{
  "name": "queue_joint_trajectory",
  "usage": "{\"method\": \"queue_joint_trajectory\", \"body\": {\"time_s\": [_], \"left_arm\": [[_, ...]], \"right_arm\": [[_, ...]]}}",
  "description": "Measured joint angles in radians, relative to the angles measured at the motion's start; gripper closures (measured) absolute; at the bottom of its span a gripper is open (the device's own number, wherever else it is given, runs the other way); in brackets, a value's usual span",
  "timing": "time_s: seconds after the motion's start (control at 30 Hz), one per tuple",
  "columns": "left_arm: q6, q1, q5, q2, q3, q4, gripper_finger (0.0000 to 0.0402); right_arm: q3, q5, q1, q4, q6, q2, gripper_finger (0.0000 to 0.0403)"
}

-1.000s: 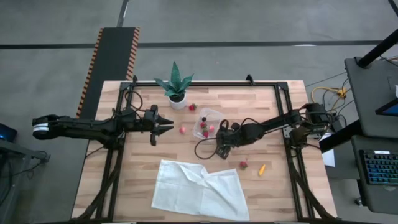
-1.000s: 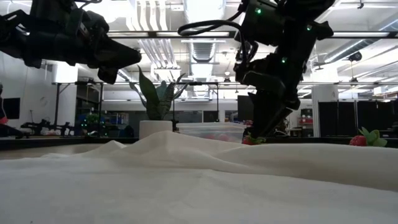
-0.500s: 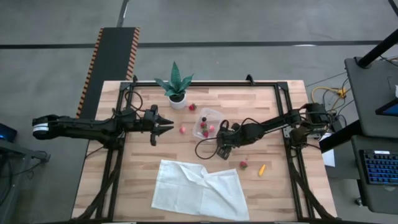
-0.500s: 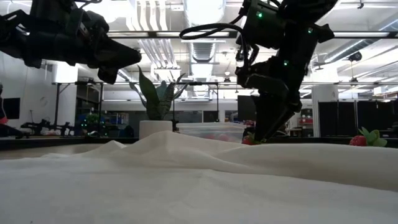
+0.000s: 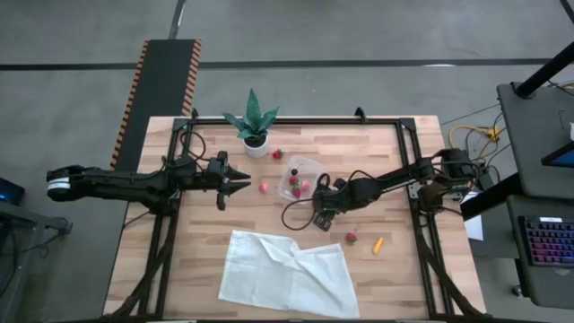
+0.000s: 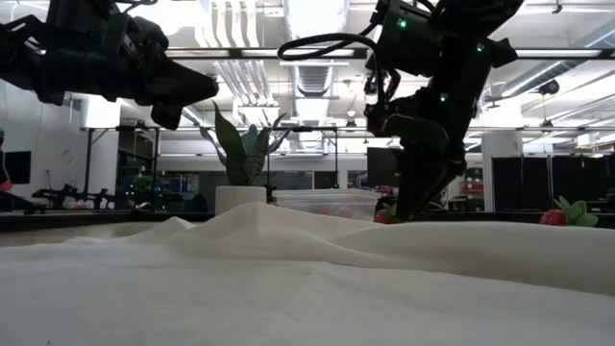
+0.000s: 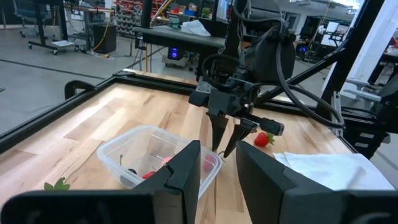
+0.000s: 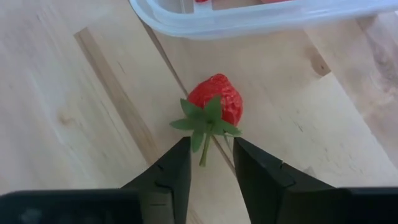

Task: Pick and placing Produce into tupperware
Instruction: Put the red strawberry into the transparent bin

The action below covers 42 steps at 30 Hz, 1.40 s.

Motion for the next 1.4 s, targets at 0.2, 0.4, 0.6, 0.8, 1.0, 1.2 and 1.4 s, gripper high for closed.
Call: {"method": "queue_joint_trajectory", "body": {"time_s": [0.2,0.4,0.6,0.8,1.0,1.2,1.4], "left_arm": [[0.0,0.0,0.0,0.0,0.0,0.0,0.0313],[0.0,0.0,0.0,0.0,0.0,0.0,0.0313],[0.0,0.0,0.0,0.0,0.0,0.0,0.0313],[0.0,0.0,0.0,0.0,0.0,0.0,0.0313],[0.0,0.0,0.0,0.0,-0.002,0.0,0.0313],[0.0,0.0,0.0,0.0,-0.003,0.0,0.0313],[0.0,0.0,0.0,0.0,-0.005,-0.001,0.0313]], "right_arm": [[-0.006,-0.003,0.0,-0.001,-0.019,0.0,0.0331],[-0.007,-0.002,0.0,-0.001,-0.034,0.0,0.0379],[-0.007,-0.003,0.0,-0.001,-0.041,0.0,0.0393],[0.011,-0.003,0.0,-0.002,-0.06,-0.001,0.0394],[0.053,-0.004,0.0,-0.017,-0.099,-0.007,0.0394],[0.124,-0.031,0.008,-0.12,-0.133,-0.009,0.0394],[0.213,-0.062,0.016,-0.222,-0.177,-0.01,0.0395]]}}
